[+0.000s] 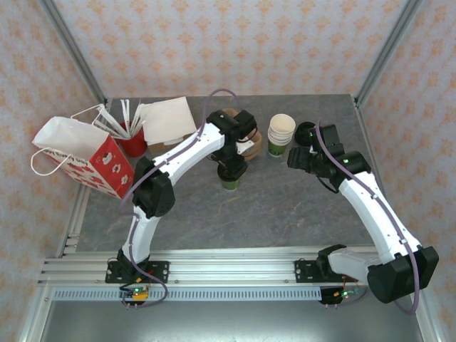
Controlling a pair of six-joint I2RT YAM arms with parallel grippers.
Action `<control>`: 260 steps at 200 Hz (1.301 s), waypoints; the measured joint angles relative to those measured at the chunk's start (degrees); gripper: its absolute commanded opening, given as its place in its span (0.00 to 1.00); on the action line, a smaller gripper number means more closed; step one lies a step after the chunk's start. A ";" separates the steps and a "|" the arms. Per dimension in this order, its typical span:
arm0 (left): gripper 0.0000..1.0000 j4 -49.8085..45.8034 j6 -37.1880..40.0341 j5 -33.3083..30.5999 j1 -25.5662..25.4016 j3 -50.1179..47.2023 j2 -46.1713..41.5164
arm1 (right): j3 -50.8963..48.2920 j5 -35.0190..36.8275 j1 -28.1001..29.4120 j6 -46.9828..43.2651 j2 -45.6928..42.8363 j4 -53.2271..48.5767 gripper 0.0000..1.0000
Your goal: Pack the takeout coffee
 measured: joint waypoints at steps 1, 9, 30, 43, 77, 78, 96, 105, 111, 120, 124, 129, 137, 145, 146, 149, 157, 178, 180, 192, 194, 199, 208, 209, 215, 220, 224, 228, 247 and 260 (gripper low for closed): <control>0.64 0.00 0.00 0.00 0.00 0.02 0.02 | 0.00 0.02 0.00 0.00 0.00 0.00 0.80; 0.64 -0.20 0.00 0.00 0.00 0.17 0.02 | 0.00 0.00 0.00 0.00 0.00 0.00 0.80; 0.64 -0.46 0.00 0.00 0.00 0.68 0.13 | 0.00 0.00 0.00 0.00 0.00 0.00 0.80; 0.63 -0.72 0.02 0.04 0.00 1.07 0.52 | -0.02 0.00 0.00 0.00 0.00 0.00 0.80; 0.62 -1.99 0.04 0.07 0.00 2.49 1.88 | -0.04 0.00 0.00 0.00 0.00 0.00 0.80; 0.62 -2.03 0.04 0.07 0.00 2.51 1.90 | -0.04 0.00 0.00 0.00 0.00 0.00 0.80; 0.62 -2.78 0.09 0.15 0.00 3.50 2.62 | -0.07 -0.02 0.00 0.00 0.00 0.07 0.79; 0.62 -3.19 0.13 0.20 0.00 3.98 2.91 | -0.17 -0.04 0.00 0.00 0.00 0.39 0.79; 0.62 -3.52 0.28 0.22 0.00 4.39 3.17 | -0.22 -0.09 0.00 0.02 0.00 0.48 0.79; 0.61 -3.89 0.46 0.24 0.00 4.90 3.56 | -0.37 -0.20 0.00 0.02 0.00 0.63 0.79; 0.61 -4.02 0.46 0.24 0.00 5.05 3.65 | -0.44 -0.22 0.00 0.02 0.00 0.66 0.79; 0.61 -4.20 0.50 0.31 0.02 5.20 3.76 | -0.55 -0.24 0.00 0.02 0.00 0.76 0.79; 0.60 -4.33 0.66 0.44 0.07 5.29 3.80 | -0.61 -0.24 0.00 0.02 0.00 0.81 0.79; 0.59 -4.44 0.90 0.57 0.13 5.35 3.89 | -0.66 -0.24 0.00 0.00 0.00 0.83 0.79; 0.59 -4.44 0.92 0.63 0.15 5.35 3.91 | -0.66 -0.24 0.00 0.00 0.00 0.81 0.79; 0.59 -4.46 0.96 0.68 0.17 5.38 3.91 | -0.66 -0.24 0.00 0.02 0.00 0.83 0.79; 0.59 -4.48 1.11 0.94 0.42 5.42 3.98 | -0.66 -0.24 0.00 0.00 0.00 0.83 0.79; 0.59 -4.63 1.44 1.68 0.81 5.42 3.98 | -0.70 -0.24 0.00 -0.02 0.00 0.83 0.79; 0.59 -4.63 1.44 1.73 0.83 5.42 3.98 | -0.70 -0.24 0.00 -0.04 0.00 0.83 0.79; 0.59 -4.61 1.51 2.71 1.14 5.14 4.11 | -0.72 -0.22 0.00 -0.17 0.00 0.83 0.79; 0.59 -4.59 1.51 2.86 1.16 5.11 4.13 | -0.74 -0.24 0.00 -0.17 0.00 0.83 0.79; 0.59 -4.50 1.51 3.21 1.20 4.98 4.15 | -0.79 -0.24 0.00 -0.17 0.00 0.83 0.79; 0.59 -4.42 1.51 3.76 1.42 4.70 4.13 | -0.87 -0.24 0.00 -0.20 0.00 0.85 0.79; 0.58 -4.37 1.49 3.89 1.46 4.68 4.13 | -0.87 -0.24 0.00 -0.20 0.00 0.87 0.79; 0.58 -4.20 1.49 4.17 1.57 4.52 4.13 | -0.92 -0.24 0.00 -0.20 0.00 0.85 0.79; 0.58 -4.13 1.51 4.42 1.68 4.39 4.07 | -0.94 -0.24 0.00 -0.20 0.00 0.85 0.79; 0.58 -3.98 1.49 4.55 1.79 4.26 4.07 | -0.94 -0.22 0.00 -0.20 0.00 0.87 0.79; 0.58 -3.87 1.51 4.70 1.81 4.13 4.02 | -0.94 -0.24 0.00 -0.20 0.00 0.87 0.79; 0.58 -3.15 1.51 4.81 1.88 3.23 3.52 | -1.03 -0.22 0.00 -0.24 0.00 0.90 0.79; 0.58 -2.64 1.51 4.68 1.88 2.54 3.17 | -1.18 -0.22 0.00 -0.37 0.00 0.98 0.79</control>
